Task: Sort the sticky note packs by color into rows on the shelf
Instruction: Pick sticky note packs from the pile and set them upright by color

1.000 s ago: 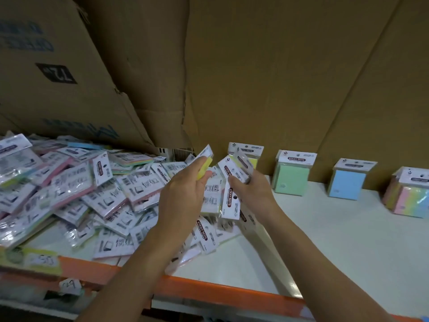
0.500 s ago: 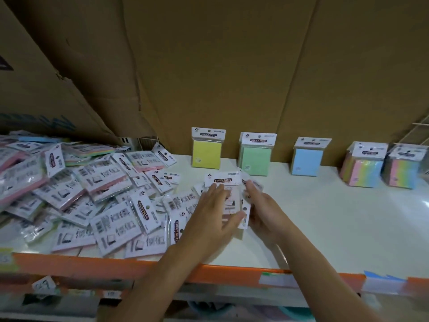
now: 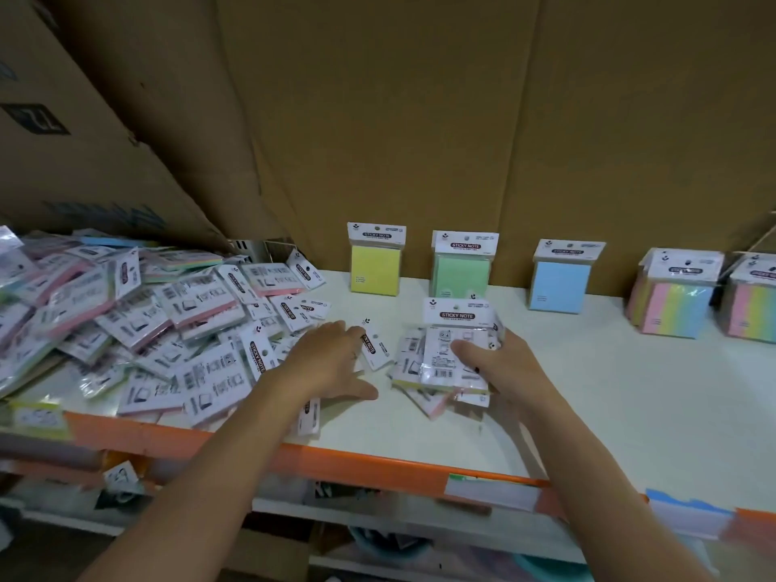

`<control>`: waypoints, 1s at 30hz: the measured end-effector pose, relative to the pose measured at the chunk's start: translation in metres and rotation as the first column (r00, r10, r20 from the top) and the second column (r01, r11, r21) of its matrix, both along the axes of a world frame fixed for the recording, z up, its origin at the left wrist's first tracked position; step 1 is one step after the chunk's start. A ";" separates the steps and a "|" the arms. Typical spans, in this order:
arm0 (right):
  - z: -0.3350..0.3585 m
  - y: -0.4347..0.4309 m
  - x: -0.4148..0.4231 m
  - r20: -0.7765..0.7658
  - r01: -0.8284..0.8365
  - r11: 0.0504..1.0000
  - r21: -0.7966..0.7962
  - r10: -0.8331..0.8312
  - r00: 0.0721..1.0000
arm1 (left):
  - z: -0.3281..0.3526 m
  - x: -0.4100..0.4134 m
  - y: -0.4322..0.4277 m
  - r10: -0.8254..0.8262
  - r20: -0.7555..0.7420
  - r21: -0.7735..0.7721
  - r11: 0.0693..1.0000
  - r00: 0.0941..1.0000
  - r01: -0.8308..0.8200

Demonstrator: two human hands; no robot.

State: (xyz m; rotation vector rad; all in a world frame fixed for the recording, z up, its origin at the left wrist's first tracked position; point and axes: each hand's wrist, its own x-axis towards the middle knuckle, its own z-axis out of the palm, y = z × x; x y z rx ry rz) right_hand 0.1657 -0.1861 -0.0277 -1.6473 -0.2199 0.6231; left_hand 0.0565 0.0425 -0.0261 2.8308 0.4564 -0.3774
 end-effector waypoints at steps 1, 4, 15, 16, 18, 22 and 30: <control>0.001 -0.004 0.002 -0.005 0.008 1.000 0.007 -0.008 1.000 | 0.002 0.003 0.001 0.004 0.007 0.000 1.000 1.000 -0.004; 0.002 -0.015 0.005 -0.024 -0.001 1.000 0.022 0.001 1.000 | 0.009 0.009 0.003 0.086 0.076 -0.016 0.996 0.993 -0.085; 0.003 -0.015 -0.010 0.008 -0.040 0.993 0.113 0.039 0.999 | 0.006 0.019 -0.114 0.389 0.452 -0.480 0.865 0.802 -0.149; 0.001 -0.017 -0.010 -0.017 -0.054 0.988 0.141 0.057 0.998 | 0.004 0.019 -0.117 0.386 0.450 -0.485 0.863 0.805 -0.143; -0.001 -0.022 -0.010 -0.116 -0.076 0.975 0.208 0.102 0.988 | 0.001 0.015 -0.119 0.306 0.400 -0.486 0.870 0.864 -0.083; -0.008 -0.026 -0.007 -0.350 -0.011 0.920 0.391 0.159 0.923 | 0.000 0.006 -0.113 0.058 0.230 -0.452 0.890 0.971 0.054; -0.013 -0.015 -0.016 -0.136 -0.151 0.925 0.349 0.209 0.968 | -0.001 -0.010 -0.106 0.412 0.419 -0.797 0.593 0.809 0.111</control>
